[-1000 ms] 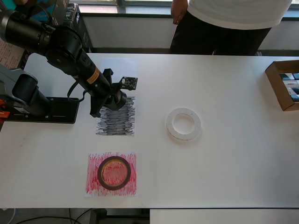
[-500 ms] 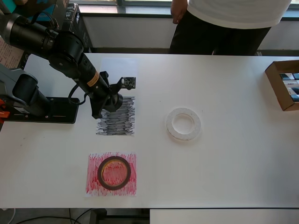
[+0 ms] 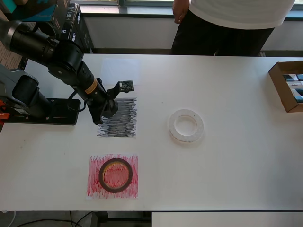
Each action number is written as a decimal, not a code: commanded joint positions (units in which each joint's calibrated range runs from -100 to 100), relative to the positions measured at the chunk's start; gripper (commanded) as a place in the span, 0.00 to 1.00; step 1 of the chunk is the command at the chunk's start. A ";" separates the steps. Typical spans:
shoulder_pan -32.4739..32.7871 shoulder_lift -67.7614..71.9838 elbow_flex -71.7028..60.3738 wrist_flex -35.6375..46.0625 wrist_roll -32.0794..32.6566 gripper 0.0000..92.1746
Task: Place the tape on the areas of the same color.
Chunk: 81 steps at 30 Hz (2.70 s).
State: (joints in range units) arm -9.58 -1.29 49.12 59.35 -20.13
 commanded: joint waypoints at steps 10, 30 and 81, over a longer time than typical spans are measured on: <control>-4.54 7.28 -3.37 -3.31 -0.25 0.00; -3.35 13.07 -3.46 -7.72 0.33 0.00; 0.83 16.72 -2.46 -8.15 -0.08 0.29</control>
State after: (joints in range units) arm -8.91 15.89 46.44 51.17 -20.11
